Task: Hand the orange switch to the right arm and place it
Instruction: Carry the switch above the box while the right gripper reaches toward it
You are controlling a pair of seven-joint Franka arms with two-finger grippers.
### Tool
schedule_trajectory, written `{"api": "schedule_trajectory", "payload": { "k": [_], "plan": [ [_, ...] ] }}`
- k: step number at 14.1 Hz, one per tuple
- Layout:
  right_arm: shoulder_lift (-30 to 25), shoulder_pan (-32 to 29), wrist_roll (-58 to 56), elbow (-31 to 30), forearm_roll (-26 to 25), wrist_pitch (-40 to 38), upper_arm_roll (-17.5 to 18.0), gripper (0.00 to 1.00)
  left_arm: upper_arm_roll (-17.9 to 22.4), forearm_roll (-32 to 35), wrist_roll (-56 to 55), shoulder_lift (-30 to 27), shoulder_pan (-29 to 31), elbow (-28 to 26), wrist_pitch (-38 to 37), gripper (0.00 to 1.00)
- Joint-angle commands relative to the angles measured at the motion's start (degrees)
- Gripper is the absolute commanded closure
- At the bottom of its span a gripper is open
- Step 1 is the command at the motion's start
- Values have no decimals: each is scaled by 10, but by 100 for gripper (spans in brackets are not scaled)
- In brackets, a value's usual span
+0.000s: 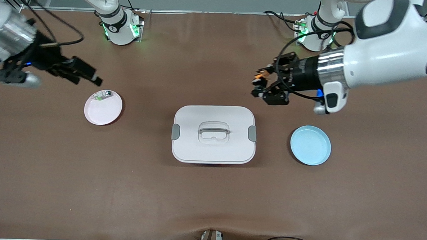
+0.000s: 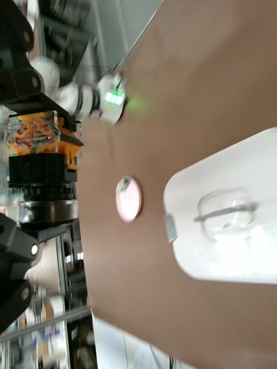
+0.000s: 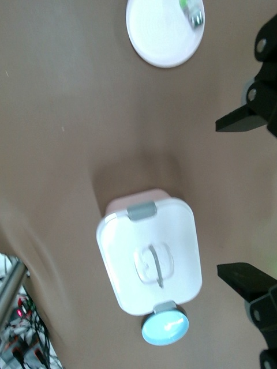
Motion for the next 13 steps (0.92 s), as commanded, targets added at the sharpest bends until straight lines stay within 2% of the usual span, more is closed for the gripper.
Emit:
{"api": "schedule_trajectory", "payload": {
  "k": [1, 6, 9, 13],
  "plan": [
    [-33, 26, 28, -43, 55, 37, -7, 0, -2, -6, -85, 9, -56, 4, 94, 73],
    [-42, 43, 33, -52, 140, 50, -6, 0, -2, 1, -145, 36, -142, 1, 226, 72],
    [-38, 90, 33, -52, 143, 77, -7, 0, -1, 3, -160, 56, -169, 1, 267, 72],
    [-35, 119, 51, -53, 143, 99, -7, 0, -1, 36, -161, 86, -194, 1, 295, 72]
  ]
}}
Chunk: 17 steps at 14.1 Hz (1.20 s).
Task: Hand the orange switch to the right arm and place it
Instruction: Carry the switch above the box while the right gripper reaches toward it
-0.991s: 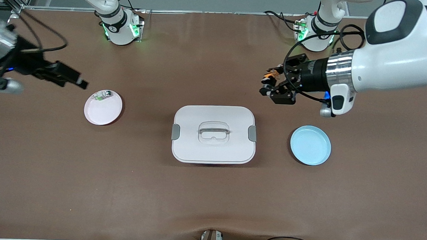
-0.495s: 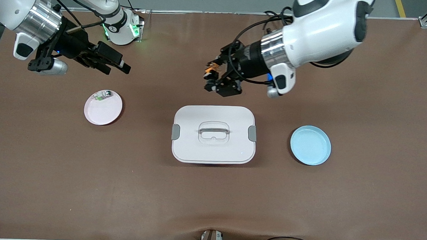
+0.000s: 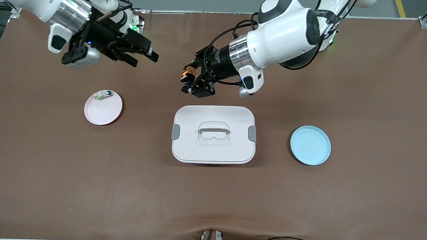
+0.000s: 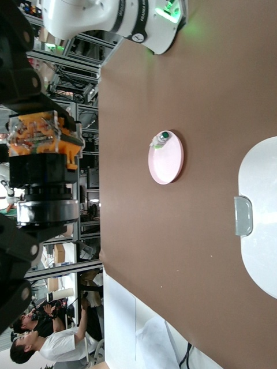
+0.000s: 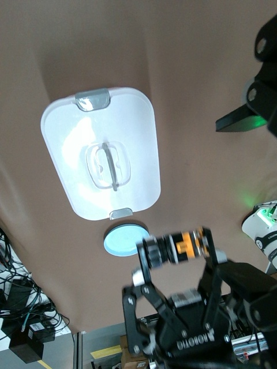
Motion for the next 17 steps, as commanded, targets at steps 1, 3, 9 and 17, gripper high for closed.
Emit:
{"api": "schedule_trajectory", "payload": {
  "k": [1, 3, 9, 17],
  "plan": [
    [-9, 18, 10, -12, 11, 13, -7, 0, 2, 24, -14, 18, -18, 6, 14, 72],
    [-4, 27, 12, -14, 11, 27, -7, 0, 5, 32, -14, 30, -31, 5, 18, 73],
    [0, 57, 4, -74, 11, 124, -6, 0, 4, 37, -15, 32, -40, 5, 29, 72],
    [-5, 73, -21, -138, 10, 189, -6, 0, 4, 37, -24, 28, -39, 6, 29, 72]
  ]
}}
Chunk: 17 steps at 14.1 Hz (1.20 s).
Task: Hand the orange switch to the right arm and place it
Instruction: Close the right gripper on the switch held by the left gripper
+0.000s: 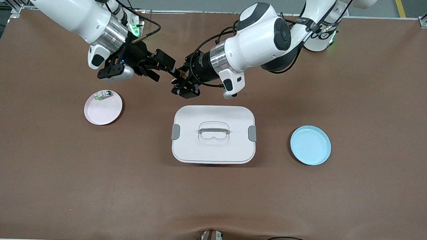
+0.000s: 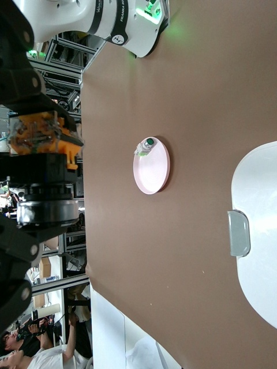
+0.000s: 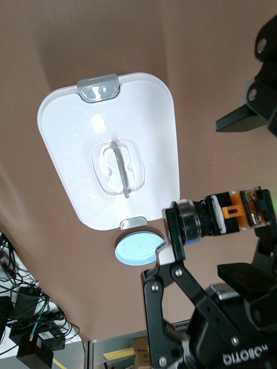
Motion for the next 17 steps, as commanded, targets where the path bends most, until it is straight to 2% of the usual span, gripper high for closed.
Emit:
{"api": "schedule_trajectory", "payload": {
  "k": [1, 10, 14, 15, 17],
  "plan": [
    [-11, 17, -6, -23, 9, 29, -5, 0, 3, 11, -18, -5, -4, 2, 4, 72],
    [-6, 32, -6, -28, 9, 42, -5, 0, 2, 11, -18, -5, -4, 2, 4, 72],
    [-4, 34, 2, -28, 10, 40, -5, 34, 2, 12, -18, -4, -4, 2, 4, 72],
    [-4, 35, 2, -27, 10, 41, -5, 50, 2, 12, -18, -4, -4, 2, 4, 72],
    [-4, 37, 2, -28, 10, 40, -5, 98, 2, 13, -17, -4, -4, 2, 4, 72]
  ]
}}
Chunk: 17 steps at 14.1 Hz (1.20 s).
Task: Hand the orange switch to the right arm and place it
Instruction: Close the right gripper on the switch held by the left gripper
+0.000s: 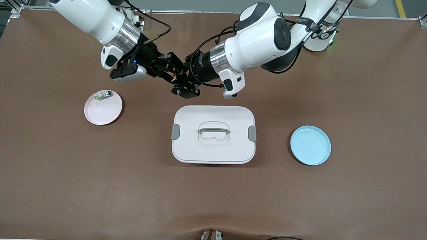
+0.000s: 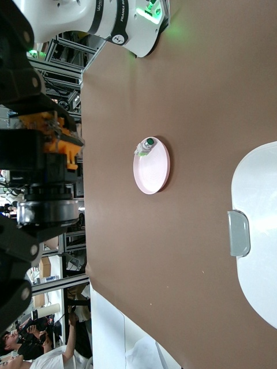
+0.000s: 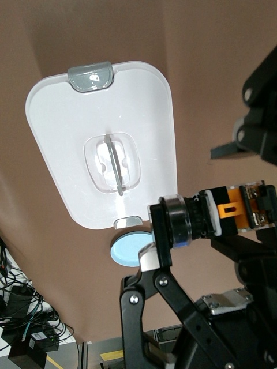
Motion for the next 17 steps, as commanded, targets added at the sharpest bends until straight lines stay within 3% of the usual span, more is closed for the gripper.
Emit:
{"api": "schedule_trajectory", "payload": {
  "k": [1, 6, 7, 8, 9, 10, 17],
  "plan": [
    [-4, 10, 4, -9, 8, 5, -6, 100, 2, 12, -17, -5, -3, 3, 4, 72],
    [-3, 11, 15, -8, 7, 5, -6, 100, 2, 11, -18, -5, -3, 3, 4, 70],
    [-3, 11, 15, -8, 7, 5, -6, 100, 2, 11, -17, -5, -3, 3, 4, 62],
    [-3, 11, 15, -8, 7, 5, -6, 100, 2, 12, -17, -5, -3, 3, 4, 43],
    [-3, 11, 15, -7, 7, 6, -6, 100, 2, 12, -16, -5, -2, 3, 4, 6],
    [-3, 11, 15, -7, 7, 6, -6, 100, 2, 11, -17, -5, -2, 3, 4, 0],
    [7, 12, -9, -2, 2, 9, -6, 100, 3, 12, -11, -7, 6, 3, 4, 0]
  ]
}}
